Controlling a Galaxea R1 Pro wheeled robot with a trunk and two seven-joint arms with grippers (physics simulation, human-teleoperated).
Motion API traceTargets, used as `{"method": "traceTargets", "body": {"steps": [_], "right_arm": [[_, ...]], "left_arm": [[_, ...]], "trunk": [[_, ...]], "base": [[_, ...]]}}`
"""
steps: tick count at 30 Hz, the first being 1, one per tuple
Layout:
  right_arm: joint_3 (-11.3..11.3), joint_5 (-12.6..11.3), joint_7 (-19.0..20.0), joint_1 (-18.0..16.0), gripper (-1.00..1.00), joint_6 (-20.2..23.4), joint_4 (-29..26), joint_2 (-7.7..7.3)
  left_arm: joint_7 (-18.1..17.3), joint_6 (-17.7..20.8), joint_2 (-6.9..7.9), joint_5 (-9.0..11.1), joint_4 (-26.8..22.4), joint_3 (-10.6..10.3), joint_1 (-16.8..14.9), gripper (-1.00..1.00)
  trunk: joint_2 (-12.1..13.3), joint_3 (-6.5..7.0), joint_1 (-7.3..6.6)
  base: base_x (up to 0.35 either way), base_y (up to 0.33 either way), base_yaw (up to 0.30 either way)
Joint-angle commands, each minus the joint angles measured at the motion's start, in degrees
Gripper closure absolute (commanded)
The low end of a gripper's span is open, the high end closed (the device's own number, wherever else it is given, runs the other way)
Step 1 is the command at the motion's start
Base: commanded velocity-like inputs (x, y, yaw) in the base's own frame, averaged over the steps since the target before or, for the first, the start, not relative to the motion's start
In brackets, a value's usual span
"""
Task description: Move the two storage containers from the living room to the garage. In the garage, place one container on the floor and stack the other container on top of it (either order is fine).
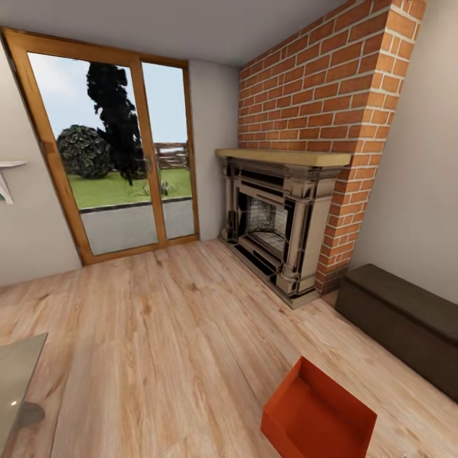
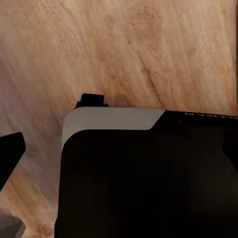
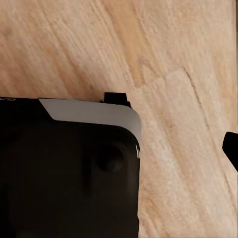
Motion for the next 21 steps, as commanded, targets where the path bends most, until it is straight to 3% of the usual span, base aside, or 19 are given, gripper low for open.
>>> {"method": "traceTargets", "body": {"steps": [1, 9, 21], "right_arm": [[0.5, -0.5, 0.0, -0.1, -1.00, -0.3, 0.2, 0.06], [0.5, -0.5, 0.0, -0.1, -1.00, -0.3, 0.2, 0.05], [0.5, -0.6, 0.0, -0.1, -1.00, -0.3, 0.2, 0.06]], "left_arm": [[-0.2, -0.2, 0.00, 0.6, 0.1, 0.0, 0.0, -1.00], [-0.2, -0.2, 0.03, 0.6, 0.1, 0.0, 0.0, -1.00], [-0.2, -0.2, 0.03, 0.6, 0.1, 0.0, 0.0, -1.00]], "trunk": [[0.0, -0.06, 0.02], [0.0, -0.06, 0.02], [0.0, -0.06, 0.02]], "base": [[0.150, 0.003, -0.245], [0.131, 0.001, -0.245], [0.009, 0.000, -0.246]]}}
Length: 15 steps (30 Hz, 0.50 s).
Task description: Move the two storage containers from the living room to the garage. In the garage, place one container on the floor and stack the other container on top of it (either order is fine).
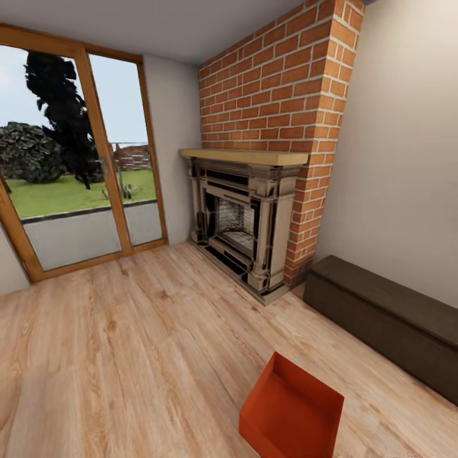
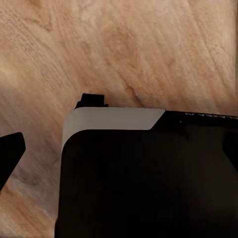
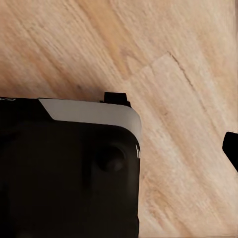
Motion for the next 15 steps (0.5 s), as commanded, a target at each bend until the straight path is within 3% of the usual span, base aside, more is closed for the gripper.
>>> {"method": "traceTargets", "body": {"steps": [1, 7, 15], "right_arm": [[0.5, -0.5, 0.0, -0.1, -1.00, -0.3, 0.2, 0.06], [0.5, -0.5, 0.0, -0.1, -1.00, -0.3, 0.2, 0.06], [0.5, -0.4, 0.0, -0.1, -1.00, -0.3, 0.2, 0.03]], "left_arm": [[-0.2, -0.2, 0.00, 0.6, 0.1, 0.0, 0.0, -1.00], [-0.2, -0.2, 0.02, 0.6, 0.1, 0.0, 0.0, -1.00], [-0.3, -0.1, -0.02, 0.5, 0.1, 0.0, 0.0, -1.00]], "trunk": [[0.0, -0.06, 0.00], [0.0, -0.06, 0.00], [0.0, -0.06, 0.00]], "base": [[0.000, 0.000, -0.246], [0.049, 0.022, -0.245], [0.271, 0.155, -0.086]]}}
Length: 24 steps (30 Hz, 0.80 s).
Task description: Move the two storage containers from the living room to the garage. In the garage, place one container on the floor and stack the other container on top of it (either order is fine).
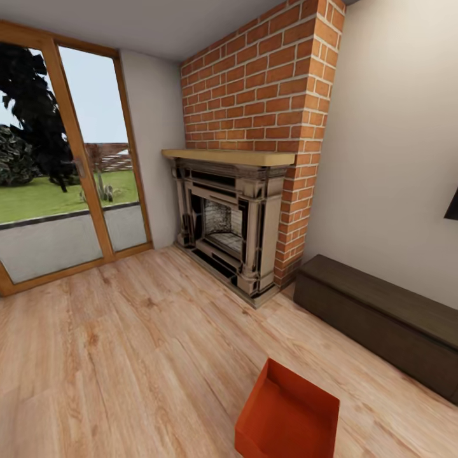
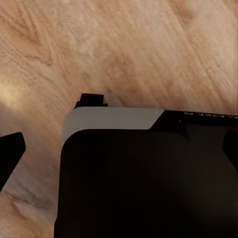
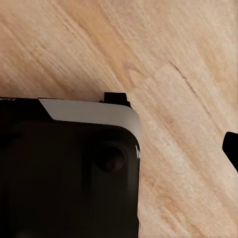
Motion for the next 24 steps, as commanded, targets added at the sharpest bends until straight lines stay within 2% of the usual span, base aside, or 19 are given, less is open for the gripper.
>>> {"method": "traceTargets", "body": {"steps": [1, 6, 13, 24], "right_arm": [[0.5, -0.5, -0.1, -0.1, -1.00, -0.3, 0.2, 0.04], [0.5, -0.5, -0.1, -0.1, -1.00, -0.3, 0.2, 0.05], [0.5, -0.6, -0.1, -0.1, -1.00, -0.3, 0.2, 0.08], [0.5, -0.6, -0.1, -0.1, -1.00, -0.3, 0.2, 0.07]], "left_arm": [[-0.2, -0.2, 0.00, 0.6, 0.1, 0.0, 0.0, -1.00], [-0.2, -0.2, 0.05, 0.6, 0.1, 0.0, 0.0, -1.00], [-0.2, -0.2, 0.08, 0.7, 0.1, 0.0, 0.0, -1.00], [-0.1, -0.2, 0.08, 0.8, 0.1, 0.0, 0.0, -1.00]], "trunk": [[0.0, -0.06, 0.03], [0.0, -0.06, 0.03], [0.0, -0.06, 0.03], [0.0, -0.06, 0.03]], "base": [[0.292, 0.176, -0.012], [0.294, 0.178, -0.049], [0.263, 0.137, -0.227], [0.023, 0.007, -0.244]]}}
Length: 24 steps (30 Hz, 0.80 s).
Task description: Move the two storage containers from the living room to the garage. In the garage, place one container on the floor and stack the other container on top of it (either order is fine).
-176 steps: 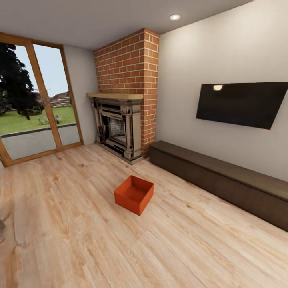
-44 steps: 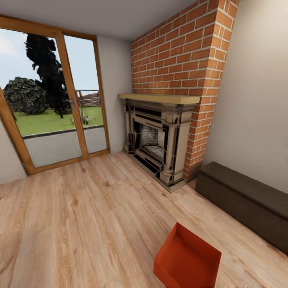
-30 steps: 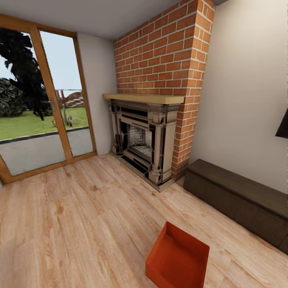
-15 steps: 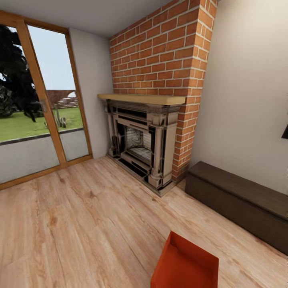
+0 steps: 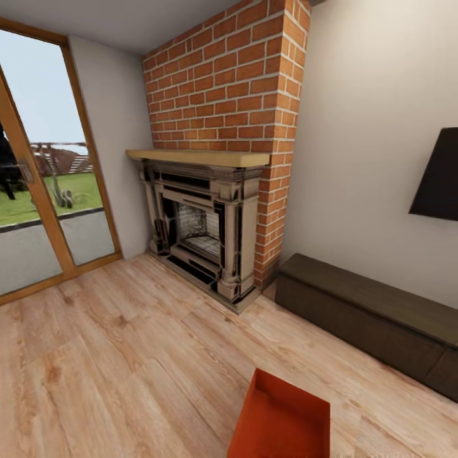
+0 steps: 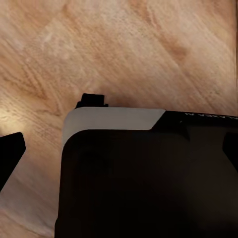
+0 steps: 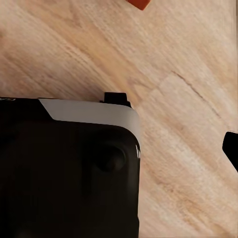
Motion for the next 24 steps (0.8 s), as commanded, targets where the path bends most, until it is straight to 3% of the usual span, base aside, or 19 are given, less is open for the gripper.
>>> {"method": "traceTargets", "body": {"steps": [1, 11, 24], "right_arm": [[0.5, -0.5, 0.0, -0.1, -1.00, -0.3, 0.2, 0.06], [0.5, -0.5, 0.0, -0.1, -1.00, -0.3, 0.2, 0.06], [0.5, -0.4, 0.0, -0.1, -1.00, -0.3, 0.2, 0.06]], "left_arm": [[-0.2, -0.2, 0.00, 0.6, 0.1, 0.0, 0.0, -1.00], [-0.2, -0.2, -0.01, 0.6, 0.1, 0.0, 0.0, -1.00], [-0.3, -0.2, -0.01, 0.4, 0.1, 0.0, 0.0, -1.00]], "trunk": [[0.0, -0.06, 0.00], [0.0, -0.06, 0.00], [0.0, -0.05, 0.00]], "base": [[0.000, 0.000, -0.245], [0.027, 0.008, -0.245], [0.282, 0.109, -0.073]]}}
